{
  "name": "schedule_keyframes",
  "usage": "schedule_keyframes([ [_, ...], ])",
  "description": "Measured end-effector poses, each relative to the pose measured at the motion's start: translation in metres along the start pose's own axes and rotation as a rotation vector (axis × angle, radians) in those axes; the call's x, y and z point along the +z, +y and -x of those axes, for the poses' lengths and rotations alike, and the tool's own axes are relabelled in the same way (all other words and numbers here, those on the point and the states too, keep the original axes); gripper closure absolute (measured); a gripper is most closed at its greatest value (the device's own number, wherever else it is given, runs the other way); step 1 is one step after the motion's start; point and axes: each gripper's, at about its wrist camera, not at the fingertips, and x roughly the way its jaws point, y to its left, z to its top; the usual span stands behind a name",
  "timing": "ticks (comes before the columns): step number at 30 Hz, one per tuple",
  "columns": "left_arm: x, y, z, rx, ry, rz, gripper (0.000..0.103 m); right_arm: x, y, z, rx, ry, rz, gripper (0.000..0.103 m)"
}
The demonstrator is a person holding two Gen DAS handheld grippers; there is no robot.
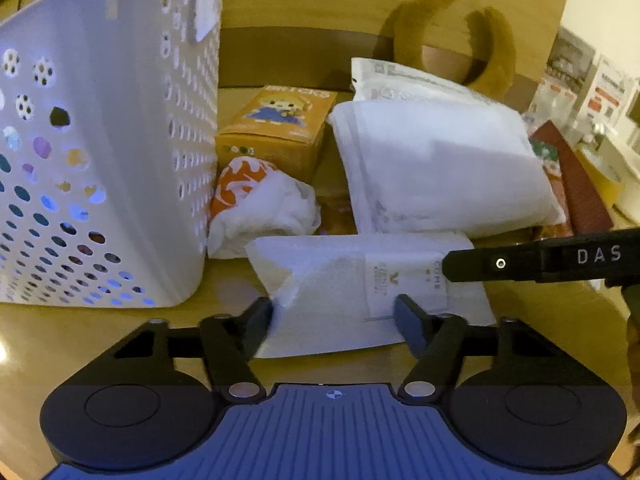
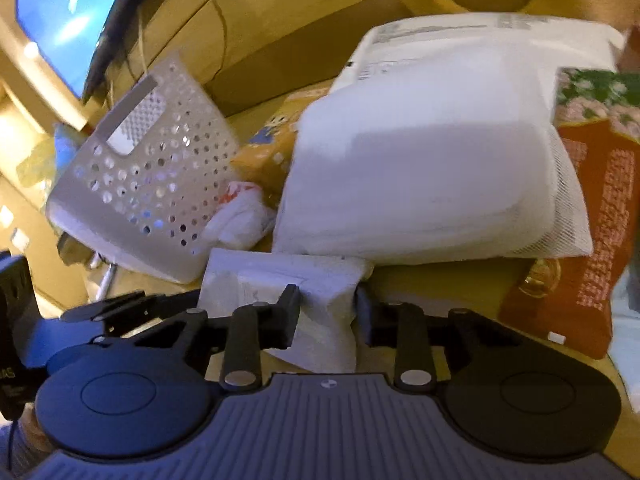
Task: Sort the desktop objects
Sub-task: 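Grasp the white wet-wipe packet with the left tool while the right tool grasps it, then lift the wet-wipe packet and carry it over the basket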
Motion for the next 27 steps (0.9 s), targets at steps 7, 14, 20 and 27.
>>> schedule_keyframes([
  [7,-0.001,-0.008,0.011,-0.008,-0.012,-0.009,0.059,-0.004,-0.001,0.013,-0.045,-0.025,0.009,0.073],
  [14,0.006,-0.021,0.032,-0.017,-0.054,-0.038,0.060,-0.003,0.006,0.041,-0.044,-0.065,0.022,0.073],
  [20,0.025,-0.036,0.058,-0.008,-0.119,-0.072,0.060,0.008,0.020,0.073,-0.052,-0.131,0.058,0.073],
  [27,0.060,-0.038,0.101,0.031,-0.243,-0.106,0.060,0.041,0.052,0.107,-0.029,-0.248,0.130,0.073],
])
